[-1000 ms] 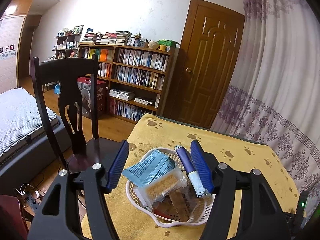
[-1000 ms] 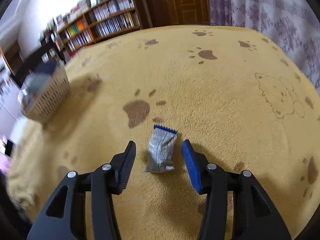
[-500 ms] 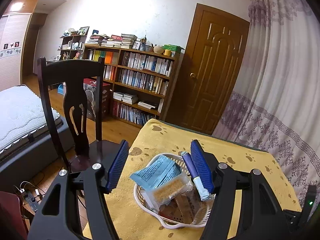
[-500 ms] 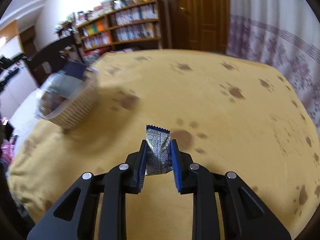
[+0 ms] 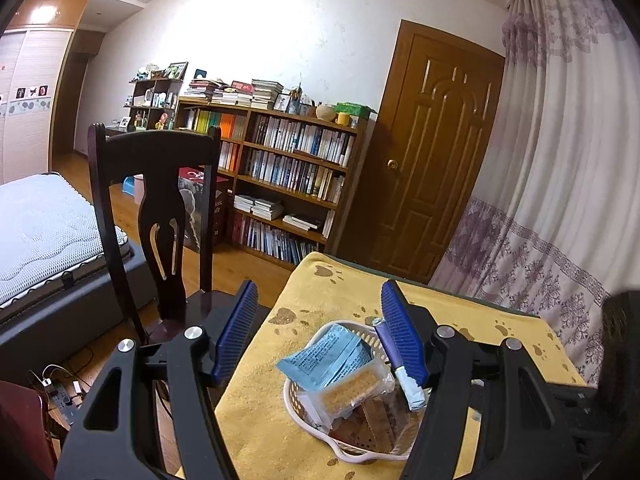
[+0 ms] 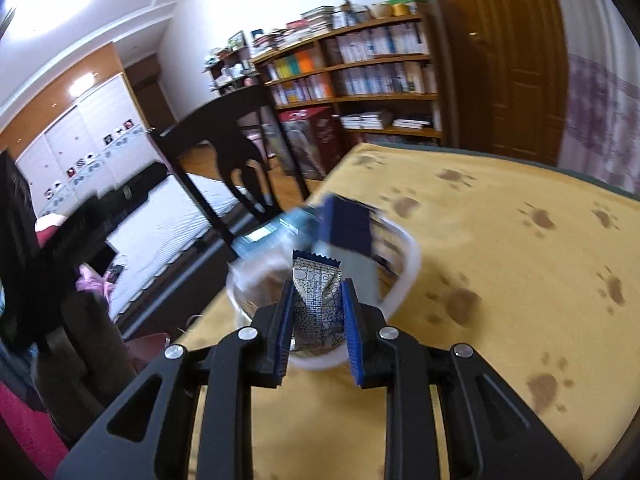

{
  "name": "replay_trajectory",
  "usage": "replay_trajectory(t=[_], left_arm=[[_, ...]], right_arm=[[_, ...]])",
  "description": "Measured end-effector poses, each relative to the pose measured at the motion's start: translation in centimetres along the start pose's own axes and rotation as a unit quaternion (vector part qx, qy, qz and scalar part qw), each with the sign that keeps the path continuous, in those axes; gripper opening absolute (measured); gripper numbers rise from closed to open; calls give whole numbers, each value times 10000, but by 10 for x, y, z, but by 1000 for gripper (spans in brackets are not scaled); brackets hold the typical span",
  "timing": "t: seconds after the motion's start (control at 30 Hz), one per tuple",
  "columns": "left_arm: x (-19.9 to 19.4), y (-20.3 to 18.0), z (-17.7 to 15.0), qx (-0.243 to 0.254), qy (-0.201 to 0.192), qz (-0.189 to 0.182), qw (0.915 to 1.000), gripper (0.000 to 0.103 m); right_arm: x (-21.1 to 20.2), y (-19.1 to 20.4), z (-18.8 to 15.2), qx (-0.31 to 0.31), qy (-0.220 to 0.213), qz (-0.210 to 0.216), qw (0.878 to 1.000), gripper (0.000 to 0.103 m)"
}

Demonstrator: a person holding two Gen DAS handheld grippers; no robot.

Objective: Organize snacks
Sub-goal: 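Carry the silver candy into the basket and open the right tool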

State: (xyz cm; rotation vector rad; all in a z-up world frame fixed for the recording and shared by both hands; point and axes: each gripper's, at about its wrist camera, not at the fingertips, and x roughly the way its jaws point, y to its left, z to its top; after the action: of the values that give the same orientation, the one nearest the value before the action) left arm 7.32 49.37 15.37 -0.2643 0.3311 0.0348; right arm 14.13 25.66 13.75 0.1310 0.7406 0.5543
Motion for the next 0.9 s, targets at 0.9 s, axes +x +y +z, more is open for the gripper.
replay_trajectory(t=[0.9], left_arm=[[-4,5,2,135,-153,248,9995,90]], right_arm=[[54,-15,35,527,274,-215,9980,26]])
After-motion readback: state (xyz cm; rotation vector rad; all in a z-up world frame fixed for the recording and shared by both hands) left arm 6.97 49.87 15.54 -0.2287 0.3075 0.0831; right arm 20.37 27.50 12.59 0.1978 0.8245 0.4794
